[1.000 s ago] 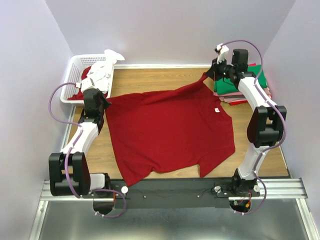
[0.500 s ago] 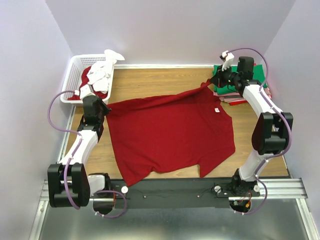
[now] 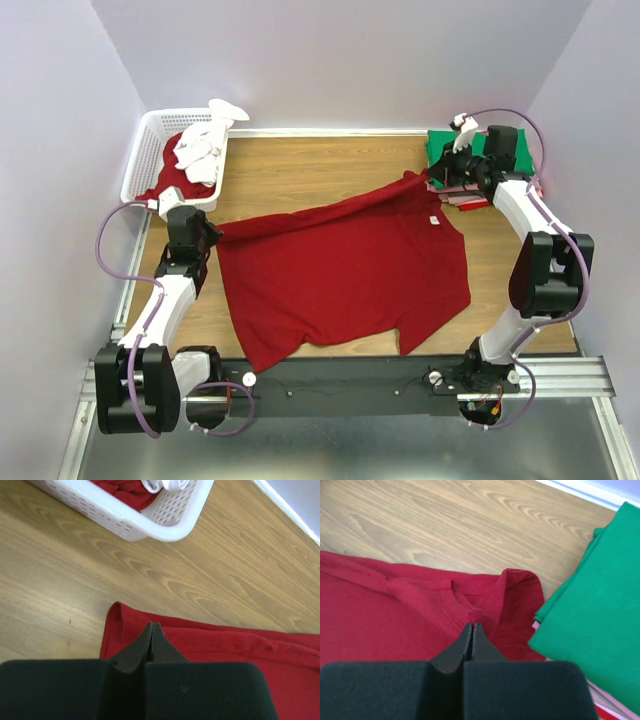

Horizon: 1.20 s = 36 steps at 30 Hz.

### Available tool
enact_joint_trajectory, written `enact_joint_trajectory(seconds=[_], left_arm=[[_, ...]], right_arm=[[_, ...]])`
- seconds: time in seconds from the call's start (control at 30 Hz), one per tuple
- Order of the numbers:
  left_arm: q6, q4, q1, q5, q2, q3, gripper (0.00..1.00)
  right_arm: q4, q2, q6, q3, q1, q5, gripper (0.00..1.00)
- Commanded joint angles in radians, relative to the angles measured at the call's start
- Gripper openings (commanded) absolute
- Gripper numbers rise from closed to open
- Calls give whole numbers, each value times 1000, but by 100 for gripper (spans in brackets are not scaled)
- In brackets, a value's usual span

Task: Fold and stack the t-shirts
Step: Fold the tshirt

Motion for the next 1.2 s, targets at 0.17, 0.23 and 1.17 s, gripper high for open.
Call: enact_joint_trajectory(seconds=[0.17, 0.23, 1.17], left_arm=[[-75, -29, 3, -30, -56, -54, 0], [-78, -34, 3, -32, -57, -65, 0], [-181, -28, 8, -4, -21, -192, 0]], right_arm=[[49, -26, -4, -43, -13, -18, 0], [53, -31, -4, -52, -15, -23, 1], [63, -126, -53, -222, -44, -18, 0]])
